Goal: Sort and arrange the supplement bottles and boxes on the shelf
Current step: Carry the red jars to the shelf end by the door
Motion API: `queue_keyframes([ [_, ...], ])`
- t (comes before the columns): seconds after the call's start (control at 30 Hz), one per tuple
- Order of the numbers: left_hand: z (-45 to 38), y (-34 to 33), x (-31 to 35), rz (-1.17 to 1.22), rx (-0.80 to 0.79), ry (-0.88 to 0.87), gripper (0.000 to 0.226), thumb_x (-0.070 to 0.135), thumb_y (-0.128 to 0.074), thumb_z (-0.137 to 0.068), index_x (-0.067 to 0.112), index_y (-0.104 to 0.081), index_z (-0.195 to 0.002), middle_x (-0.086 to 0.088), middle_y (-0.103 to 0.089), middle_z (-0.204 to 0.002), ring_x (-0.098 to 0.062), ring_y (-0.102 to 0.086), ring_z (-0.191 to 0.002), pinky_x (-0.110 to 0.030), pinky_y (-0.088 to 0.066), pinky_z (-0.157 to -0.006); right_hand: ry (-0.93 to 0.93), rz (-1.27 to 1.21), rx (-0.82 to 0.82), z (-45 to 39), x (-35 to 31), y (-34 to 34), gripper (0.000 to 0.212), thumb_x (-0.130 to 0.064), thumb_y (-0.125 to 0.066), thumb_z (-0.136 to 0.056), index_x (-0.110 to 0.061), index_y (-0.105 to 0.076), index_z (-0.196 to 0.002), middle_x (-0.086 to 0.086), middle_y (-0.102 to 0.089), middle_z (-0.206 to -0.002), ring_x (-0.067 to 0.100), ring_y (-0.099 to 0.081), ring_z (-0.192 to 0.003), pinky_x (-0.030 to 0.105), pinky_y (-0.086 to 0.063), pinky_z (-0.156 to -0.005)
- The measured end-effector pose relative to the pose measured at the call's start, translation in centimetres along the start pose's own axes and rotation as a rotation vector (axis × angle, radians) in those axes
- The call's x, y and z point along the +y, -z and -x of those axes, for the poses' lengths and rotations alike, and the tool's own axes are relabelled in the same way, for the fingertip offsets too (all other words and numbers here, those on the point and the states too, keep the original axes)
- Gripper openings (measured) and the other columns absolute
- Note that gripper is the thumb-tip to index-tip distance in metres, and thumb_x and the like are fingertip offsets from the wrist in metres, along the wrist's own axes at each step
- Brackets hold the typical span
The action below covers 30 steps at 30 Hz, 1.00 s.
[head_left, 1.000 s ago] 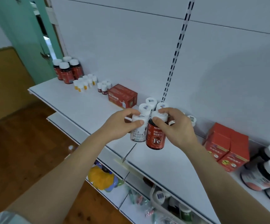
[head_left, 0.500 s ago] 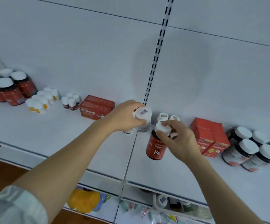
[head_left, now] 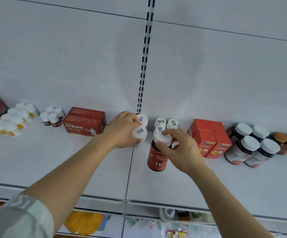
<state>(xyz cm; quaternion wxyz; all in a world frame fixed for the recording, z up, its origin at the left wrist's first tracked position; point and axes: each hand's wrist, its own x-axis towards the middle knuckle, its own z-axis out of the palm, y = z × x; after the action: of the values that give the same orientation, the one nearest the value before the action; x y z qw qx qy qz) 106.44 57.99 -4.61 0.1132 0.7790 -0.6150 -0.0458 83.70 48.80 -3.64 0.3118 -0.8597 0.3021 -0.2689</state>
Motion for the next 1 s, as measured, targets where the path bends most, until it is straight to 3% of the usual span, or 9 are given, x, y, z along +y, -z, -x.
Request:
queue_keyframes([
  [0.1,0.2,-0.5,-0.4,-0.048,0.03,-0.025,0.067,0.062,-0.053,-0.073,0.022,-0.061,-0.125,0.003,-0.051,-0.127,-0.021,-0.034,-0.129,-0.039,-0.029,-0.112,-0.008,0.0,-0.006,-0.4,0.1,-0.1,0.035,-0.048,-0.072,-0.076,-0.03,-0.067,-0.107,-0.013,-0.064,-0.107,0.004,-0.061,-0.087,0.029,-0.054,-0.074],
  [0.33,0.0,-1.3,-1.0,-0.119,0.115,-0.1,0.045,0.047,-0.066,-0.081,0.023,-0.065,-0.119,0.003,-0.057,-0.115,-0.023,-0.044,-0.122,-0.04,-0.036,-0.106,0.01,-0.036,-0.009,-0.5,0.2,-0.9,0.038,-0.049,-0.07,-0.075,-0.03,-0.067,-0.107,-0.013,-0.063,-0.105,0.006,-0.06,-0.088,0.032,-0.055,-0.074],
  [0.67,-0.3,-1.8,-1.4,-0.061,0.114,-0.102,0.043,0.044,-0.069,-0.082,0.027,-0.062,-0.121,0.006,-0.056,-0.12,-0.021,-0.046,-0.121,-0.037,-0.036,-0.104,0.032,-0.019,0.0,-1.1,0.1,-1.0,0.033,-0.04,-0.077,-0.078,-0.029,-0.068,-0.107,-0.009,-0.064,-0.102,0.008,-0.06,-0.084,0.033,-0.053,-0.073],
  [0.9,1.3,0.0,-1.6,-0.026,0.251,-0.034,0.049,0.048,-0.051,-0.089,0.018,-0.063,-0.125,-0.001,-0.06,-0.124,-0.024,-0.05,-0.122,-0.041,-0.04,-0.104,0.133,0.019,0.036,-2.1,-0.9,-1.1,0.034,-0.039,-0.079,-0.078,-0.025,-0.07,-0.107,-0.016,-0.058,-0.098,0.005,-0.054,-0.073,0.026,-0.05,-0.069],
  [1.0,2.8,0.7,-2.7,-0.022,0.31,0.051,0.046,0.045,-0.052,-0.089,0.017,-0.062,-0.124,-0.001,-0.059,-0.121,-0.024,-0.051,-0.12,-0.044,-0.044,-0.1,0.191,0.014,0.045,-2.7,-1.7,-1.5,0.033,-0.038,-0.079,-0.078,-0.023,-0.071,-0.106,-0.012,-0.063,-0.102,0.008,-0.054,-0.075,0.03,-0.052,-0.068],
])
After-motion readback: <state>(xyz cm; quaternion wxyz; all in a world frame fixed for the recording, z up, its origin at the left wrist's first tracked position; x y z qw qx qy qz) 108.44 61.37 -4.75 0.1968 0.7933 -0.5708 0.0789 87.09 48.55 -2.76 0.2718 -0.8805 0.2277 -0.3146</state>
